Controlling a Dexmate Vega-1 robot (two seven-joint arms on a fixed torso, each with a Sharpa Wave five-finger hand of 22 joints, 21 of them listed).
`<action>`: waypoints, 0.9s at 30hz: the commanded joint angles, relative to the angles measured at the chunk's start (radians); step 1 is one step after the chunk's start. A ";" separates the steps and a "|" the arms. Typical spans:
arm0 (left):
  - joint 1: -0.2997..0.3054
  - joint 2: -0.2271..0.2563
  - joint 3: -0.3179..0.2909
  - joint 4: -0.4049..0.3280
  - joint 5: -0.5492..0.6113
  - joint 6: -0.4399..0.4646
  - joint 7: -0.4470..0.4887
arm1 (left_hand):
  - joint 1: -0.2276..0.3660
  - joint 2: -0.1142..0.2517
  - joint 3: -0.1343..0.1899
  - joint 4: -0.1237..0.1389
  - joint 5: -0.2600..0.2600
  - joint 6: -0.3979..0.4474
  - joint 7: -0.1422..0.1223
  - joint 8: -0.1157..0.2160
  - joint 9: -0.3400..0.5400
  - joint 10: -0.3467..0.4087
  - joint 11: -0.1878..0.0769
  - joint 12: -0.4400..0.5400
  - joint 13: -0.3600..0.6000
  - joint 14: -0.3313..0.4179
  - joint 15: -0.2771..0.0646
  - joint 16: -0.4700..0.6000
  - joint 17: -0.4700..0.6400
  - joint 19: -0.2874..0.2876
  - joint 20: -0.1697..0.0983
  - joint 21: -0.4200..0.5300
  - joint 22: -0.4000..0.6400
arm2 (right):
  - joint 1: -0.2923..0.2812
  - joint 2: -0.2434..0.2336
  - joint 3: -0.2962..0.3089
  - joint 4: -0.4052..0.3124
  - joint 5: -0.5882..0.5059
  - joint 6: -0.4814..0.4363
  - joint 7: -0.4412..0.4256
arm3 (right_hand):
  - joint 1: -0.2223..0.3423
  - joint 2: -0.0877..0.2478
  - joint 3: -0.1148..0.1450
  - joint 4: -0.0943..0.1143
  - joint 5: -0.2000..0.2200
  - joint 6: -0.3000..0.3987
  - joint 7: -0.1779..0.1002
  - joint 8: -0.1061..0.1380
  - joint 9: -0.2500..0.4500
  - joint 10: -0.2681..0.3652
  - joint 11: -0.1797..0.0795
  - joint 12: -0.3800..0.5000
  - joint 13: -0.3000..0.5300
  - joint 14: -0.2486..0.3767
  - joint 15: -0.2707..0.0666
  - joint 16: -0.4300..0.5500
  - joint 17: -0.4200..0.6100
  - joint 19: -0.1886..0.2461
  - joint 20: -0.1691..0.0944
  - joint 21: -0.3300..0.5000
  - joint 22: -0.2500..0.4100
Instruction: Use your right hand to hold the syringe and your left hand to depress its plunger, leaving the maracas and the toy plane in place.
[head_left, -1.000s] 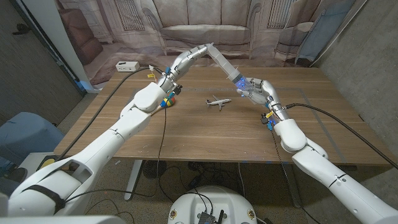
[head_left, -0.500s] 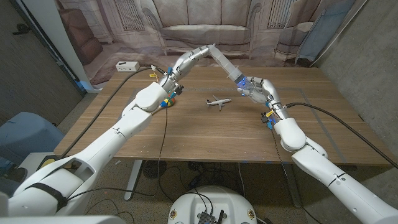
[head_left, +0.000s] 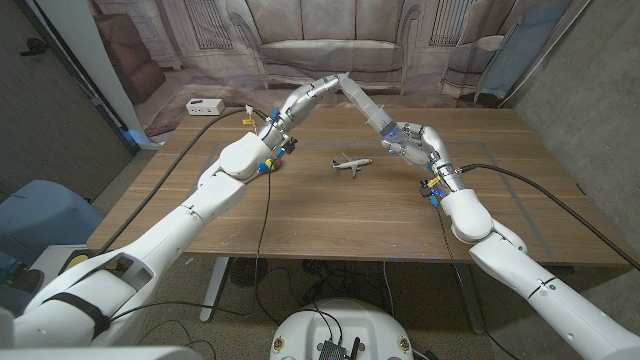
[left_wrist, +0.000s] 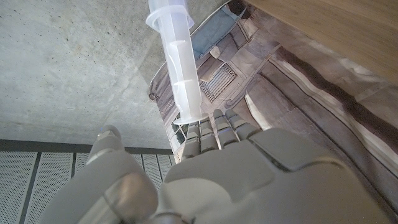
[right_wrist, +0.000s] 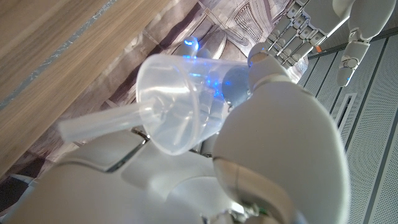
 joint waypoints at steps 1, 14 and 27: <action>0.003 0.001 0.005 -0.010 -0.003 0.001 -0.009 | 0.005 0.001 -0.001 -0.002 0.001 0.000 -0.005 0.005 0.003 0.008 0.004 0.006 0.004 -0.002 0.004 -0.001 0.002 0.000 0.006 -0.002 0.003 | -0.003 -0.007 0.003 -0.015 -0.006 -0.009 0.002 | -0.079 0.177 0.196 0.191 0.005 0.010 0.002 0.008 0.005 0.027 0.023 0.007 0.005 0.010 -0.036 -0.007 0.005 -0.003 -0.022 0.007 0.002; 0.006 0.004 0.009 -0.014 -0.006 0.010 -0.016 | 0.005 0.001 -0.001 -0.001 0.001 -0.003 -0.005 0.004 0.003 0.007 0.001 0.006 0.004 -0.003 0.005 -0.001 0.002 -0.001 0.006 -0.002 0.003 | 0.001 0.004 -0.001 -0.004 -0.004 -0.001 -0.002 | -0.081 0.177 0.197 0.190 0.004 0.011 0.001 0.008 0.005 0.027 0.020 0.007 0.005 0.008 -0.039 -0.009 0.007 -0.007 -0.023 0.016 0.000; -0.005 -0.004 0.017 0.001 -0.002 0.000 -0.029 | 0.005 0.001 -0.001 -0.001 0.000 -0.004 -0.005 0.004 0.003 0.006 0.003 0.006 0.004 -0.006 0.006 -0.002 0.002 -0.001 0.007 -0.002 0.004 | 0.007 0.006 -0.003 0.002 -0.005 -0.002 -0.002 | -0.082 0.177 0.199 0.188 0.004 0.012 0.000 0.008 0.006 0.027 0.023 0.007 0.006 0.010 -0.037 -0.009 0.009 -0.011 -0.024 0.024 -0.001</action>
